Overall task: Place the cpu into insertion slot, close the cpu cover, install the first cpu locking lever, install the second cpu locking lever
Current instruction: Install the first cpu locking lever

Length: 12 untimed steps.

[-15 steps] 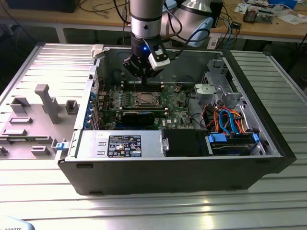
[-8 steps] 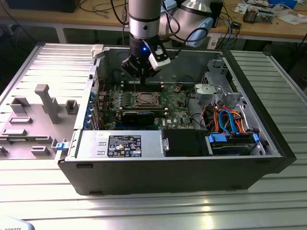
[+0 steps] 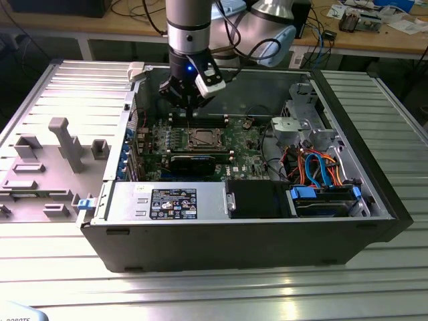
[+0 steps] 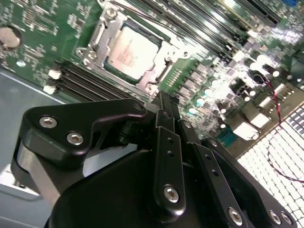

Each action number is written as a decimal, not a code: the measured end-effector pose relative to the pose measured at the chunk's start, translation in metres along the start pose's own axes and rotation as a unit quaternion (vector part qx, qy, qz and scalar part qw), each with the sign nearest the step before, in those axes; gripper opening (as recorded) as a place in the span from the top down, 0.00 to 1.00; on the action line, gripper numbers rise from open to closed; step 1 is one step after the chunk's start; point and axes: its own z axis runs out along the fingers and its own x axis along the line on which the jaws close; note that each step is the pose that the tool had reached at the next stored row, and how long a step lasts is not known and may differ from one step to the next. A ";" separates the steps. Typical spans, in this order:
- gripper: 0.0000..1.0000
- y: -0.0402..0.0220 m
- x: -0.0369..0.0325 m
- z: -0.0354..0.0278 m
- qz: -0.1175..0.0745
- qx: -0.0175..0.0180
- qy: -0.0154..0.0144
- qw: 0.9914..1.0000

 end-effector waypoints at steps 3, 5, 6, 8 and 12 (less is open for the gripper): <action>0.89 0.0016 0.0096 0.0000 -0.005 0.000 0.000 1.000; 0.89 0.0041 0.0103 0.0000 -0.006 0.000 0.000 1.000; 0.89 0.0054 0.0103 0.0000 -0.007 0.000 0.000 1.000; 0.89 0.0087 0.0102 0.0001 -0.008 0.000 0.000 1.000; 0.89 0.0186 0.0099 0.0004 -0.012 0.000 0.000 1.000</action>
